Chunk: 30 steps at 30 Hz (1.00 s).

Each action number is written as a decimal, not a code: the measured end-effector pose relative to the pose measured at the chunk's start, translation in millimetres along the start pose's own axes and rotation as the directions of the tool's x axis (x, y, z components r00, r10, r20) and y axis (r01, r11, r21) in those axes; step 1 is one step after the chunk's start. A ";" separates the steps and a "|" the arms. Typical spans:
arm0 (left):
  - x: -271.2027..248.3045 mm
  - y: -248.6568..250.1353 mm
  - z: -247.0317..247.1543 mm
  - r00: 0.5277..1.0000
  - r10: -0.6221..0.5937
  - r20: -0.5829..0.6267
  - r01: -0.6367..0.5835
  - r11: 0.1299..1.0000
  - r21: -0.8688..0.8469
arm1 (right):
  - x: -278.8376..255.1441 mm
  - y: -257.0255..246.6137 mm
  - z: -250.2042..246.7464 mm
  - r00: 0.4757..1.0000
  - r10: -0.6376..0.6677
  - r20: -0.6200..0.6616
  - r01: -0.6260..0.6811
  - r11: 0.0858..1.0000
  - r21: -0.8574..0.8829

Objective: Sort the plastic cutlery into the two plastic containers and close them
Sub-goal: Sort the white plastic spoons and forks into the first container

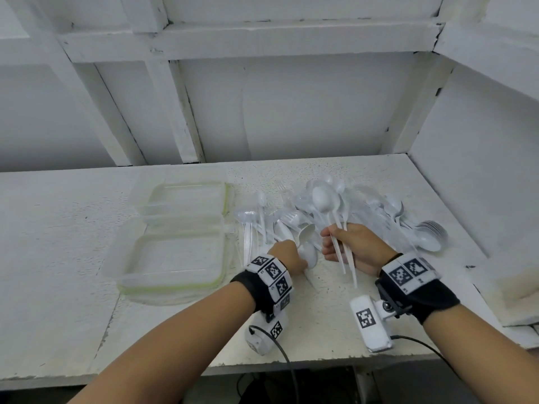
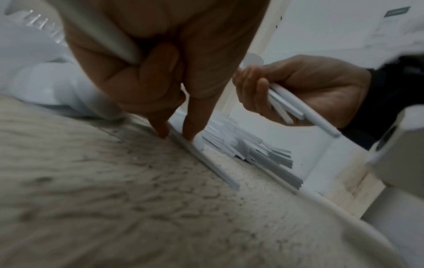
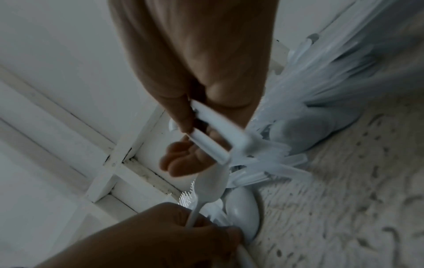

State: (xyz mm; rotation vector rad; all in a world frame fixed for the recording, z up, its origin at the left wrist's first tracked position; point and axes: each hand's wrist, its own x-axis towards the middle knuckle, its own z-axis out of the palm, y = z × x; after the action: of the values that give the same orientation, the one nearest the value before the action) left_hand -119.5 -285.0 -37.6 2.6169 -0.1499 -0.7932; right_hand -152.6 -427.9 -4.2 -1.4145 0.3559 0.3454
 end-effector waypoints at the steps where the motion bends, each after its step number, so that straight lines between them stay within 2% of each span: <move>1: -0.5 -0.8 -0.3 1.000 -0.011 0.016 0.012 1.000 -0.027 | 0.0 1.5 -0.2 1.000 0.004 -0.001 -0.004 1.000 -0.030; 4: -8.0 -5.9 -4.0 0.997 -0.020 0.080 0.036 0.979 -0.202 | 4.2 5.3 -3.3 0.999 0.030 -0.021 -0.031 0.999 -0.039; 8: -26.1 -17.6 -20.8 0.996 0.009 0.084 0.033 0.873 -0.487 | 6.7 4.0 -4.8 0.997 0.065 -0.048 -0.067 0.997 -0.043; 11: -37.8 -26.6 -36.9 0.998 0.002 0.067 0.036 0.823 -0.566 | 5.5 2.4 -0.8 0.996 0.047 -0.072 -0.057 0.989 -0.135; 15: -45.5 -39.7 -44.1 0.999 0.041 0.020 -0.025 0.865 -0.502 | 5.5 1.8 3.0 0.997 0.020 -0.073 -0.033 0.985 -0.171; 20: -41.3 -34.6 -35.0 0.985 0.119 -0.128 -0.151 0.948 -0.279 | 5.6 1.2 2.4 0.994 0.019 -0.105 -0.037 0.983 -0.180; 25: -37.3 -19.2 -22.4 0.979 0.199 -0.049 -0.203 0.909 -0.363 | 3.8 4.0 -5.2 0.990 0.013 -0.140 -0.037 0.985 -0.167; 28: -21.5 -9.8 -13.9 0.980 0.185 -0.073 -0.198 0.943 -0.268 | 3.5 7.9 -9.2 0.977 0.019 -0.213 -0.042 0.994 -0.100; 30: -9.7 -4.5 -6.0 0.984 0.161 -0.073 -0.173 0.966 -0.195 | 3.1 10.8 -12.4 0.968 0.024 -0.248 -0.024 1.000 0.003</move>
State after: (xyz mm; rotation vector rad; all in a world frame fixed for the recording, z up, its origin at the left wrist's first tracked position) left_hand -124.3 -276.7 -29.9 2.3970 -0.2572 -0.6394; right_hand -155.0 -438.8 -16.6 -1.4579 0.5779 0.1868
